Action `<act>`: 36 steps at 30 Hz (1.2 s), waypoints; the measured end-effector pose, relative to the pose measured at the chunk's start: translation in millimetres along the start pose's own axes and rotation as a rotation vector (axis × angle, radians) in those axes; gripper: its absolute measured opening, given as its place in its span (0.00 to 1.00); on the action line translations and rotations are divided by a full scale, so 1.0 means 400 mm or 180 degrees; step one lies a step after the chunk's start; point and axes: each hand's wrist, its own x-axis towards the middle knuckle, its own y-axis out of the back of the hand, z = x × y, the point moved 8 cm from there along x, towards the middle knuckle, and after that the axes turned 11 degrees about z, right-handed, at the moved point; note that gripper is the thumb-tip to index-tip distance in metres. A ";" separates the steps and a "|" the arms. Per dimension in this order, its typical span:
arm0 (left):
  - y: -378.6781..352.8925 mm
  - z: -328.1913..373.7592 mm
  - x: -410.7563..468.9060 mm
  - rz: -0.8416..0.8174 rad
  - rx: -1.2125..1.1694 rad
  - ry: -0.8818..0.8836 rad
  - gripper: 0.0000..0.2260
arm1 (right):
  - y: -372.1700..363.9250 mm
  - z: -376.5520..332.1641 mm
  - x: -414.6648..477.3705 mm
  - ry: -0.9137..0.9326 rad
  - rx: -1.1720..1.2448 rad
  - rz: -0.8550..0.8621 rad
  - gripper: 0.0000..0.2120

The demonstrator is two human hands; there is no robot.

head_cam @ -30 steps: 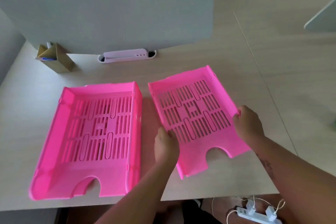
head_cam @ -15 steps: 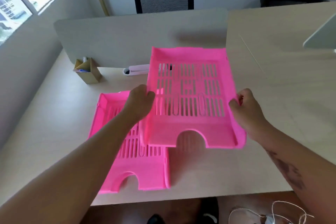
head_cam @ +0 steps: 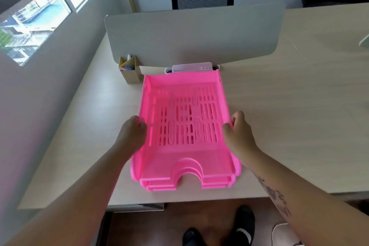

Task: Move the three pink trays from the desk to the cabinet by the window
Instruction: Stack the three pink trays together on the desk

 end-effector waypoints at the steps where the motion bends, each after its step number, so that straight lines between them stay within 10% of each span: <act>1: -0.008 -0.006 -0.005 -0.0017 -0.0026 -0.0002 0.11 | -0.007 0.008 -0.007 -0.0015 -0.0045 -0.0003 0.05; 29: -0.049 -0.038 -0.058 -0.0535 -0.1924 0.0670 0.22 | -0.042 0.042 0.000 -0.0258 -0.0224 -0.0353 0.22; 36: -0.074 -0.108 -0.150 -0.0724 -0.2501 0.0863 0.13 | -0.007 0.054 -0.086 -0.0358 0.0367 -0.0180 0.13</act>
